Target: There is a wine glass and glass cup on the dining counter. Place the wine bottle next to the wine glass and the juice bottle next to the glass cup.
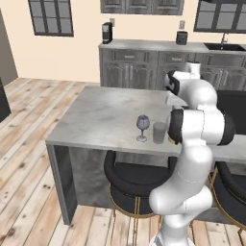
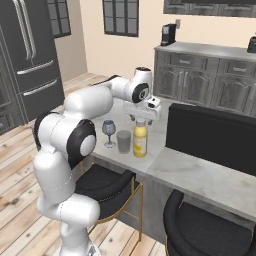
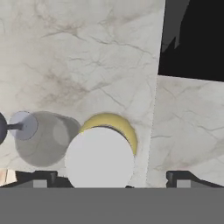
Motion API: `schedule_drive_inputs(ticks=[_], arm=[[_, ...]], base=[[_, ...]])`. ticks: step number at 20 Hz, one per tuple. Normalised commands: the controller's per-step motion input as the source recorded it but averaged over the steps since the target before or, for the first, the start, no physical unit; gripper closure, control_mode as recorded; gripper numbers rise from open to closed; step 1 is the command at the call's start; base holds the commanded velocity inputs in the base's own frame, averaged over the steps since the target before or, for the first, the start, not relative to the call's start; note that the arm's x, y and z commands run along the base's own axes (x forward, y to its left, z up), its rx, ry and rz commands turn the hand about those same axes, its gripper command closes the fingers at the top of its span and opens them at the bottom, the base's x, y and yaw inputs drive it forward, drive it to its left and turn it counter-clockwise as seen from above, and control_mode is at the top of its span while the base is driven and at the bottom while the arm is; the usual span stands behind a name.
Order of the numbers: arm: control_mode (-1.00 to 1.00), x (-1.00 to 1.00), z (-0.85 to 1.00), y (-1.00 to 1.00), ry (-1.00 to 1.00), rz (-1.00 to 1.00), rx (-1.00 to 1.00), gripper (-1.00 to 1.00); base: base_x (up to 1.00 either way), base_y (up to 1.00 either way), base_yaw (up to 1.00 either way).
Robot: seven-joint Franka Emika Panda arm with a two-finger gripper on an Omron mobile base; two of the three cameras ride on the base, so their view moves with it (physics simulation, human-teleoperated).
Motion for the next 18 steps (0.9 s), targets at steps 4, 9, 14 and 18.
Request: schedule_drive_inputs(ticks=[4, 9, 14, 18], arm=[[-1.0, -0.32, 0.03, 0.13, -0.01, 0.0, 0.0, -1.0], [-1.0, -0.34, 0.0, 0.2, -0.04, 0.0, -0.02, -1.0], [-1.0, -0.43, 0.0, 0.21, -0.06, 0.0, -0.04, -1.0], [-1.0, -0.52, 0.0, 0.2, -0.17, 0.0, -0.13, -1.0]], base=[[0.0, 0.0, 0.0], [0.0, 0.0, 0.0], [0.0, 0.0, 0.0], [0.0, 0.0, 0.0]])
